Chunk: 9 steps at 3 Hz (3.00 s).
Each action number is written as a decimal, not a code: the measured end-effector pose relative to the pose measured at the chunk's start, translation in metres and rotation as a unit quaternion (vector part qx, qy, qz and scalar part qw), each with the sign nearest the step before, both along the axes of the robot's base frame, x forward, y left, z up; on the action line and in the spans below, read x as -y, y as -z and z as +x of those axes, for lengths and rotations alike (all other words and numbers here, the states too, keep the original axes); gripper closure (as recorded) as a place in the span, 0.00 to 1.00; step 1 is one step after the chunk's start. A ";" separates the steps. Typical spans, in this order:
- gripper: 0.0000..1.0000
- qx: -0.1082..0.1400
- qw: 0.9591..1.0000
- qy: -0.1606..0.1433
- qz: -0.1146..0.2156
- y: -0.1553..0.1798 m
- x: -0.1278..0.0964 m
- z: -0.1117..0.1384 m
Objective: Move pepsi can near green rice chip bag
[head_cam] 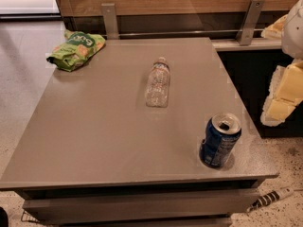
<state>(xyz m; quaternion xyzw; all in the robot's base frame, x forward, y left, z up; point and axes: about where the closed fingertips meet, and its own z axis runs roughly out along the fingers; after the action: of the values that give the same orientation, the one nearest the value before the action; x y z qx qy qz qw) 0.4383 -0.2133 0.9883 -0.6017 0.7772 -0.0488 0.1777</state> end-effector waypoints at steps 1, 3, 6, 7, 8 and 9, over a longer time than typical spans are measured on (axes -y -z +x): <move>0.00 0.000 1.000 0.000 0.000 0.000 0.000 0.000; 0.00 0.014 0.995 -0.038 0.095 -0.005 0.003 -0.019; 0.00 0.048 0.946 -0.125 0.296 0.028 -0.028 -0.033; 0.00 0.053 0.926 -0.118 0.356 0.056 -0.021 -0.023; 0.00 0.061 0.906 -0.100 0.407 0.080 -0.010 -0.028; 0.00 0.063 0.897 -0.089 0.429 0.090 -0.008 -0.039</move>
Offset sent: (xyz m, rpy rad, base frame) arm -0.0170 -0.0123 0.0033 0.2629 0.0019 0.0660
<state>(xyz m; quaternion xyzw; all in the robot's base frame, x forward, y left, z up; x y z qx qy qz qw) 0.3996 -0.2051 0.8984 -0.5295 0.6529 0.2674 0.4710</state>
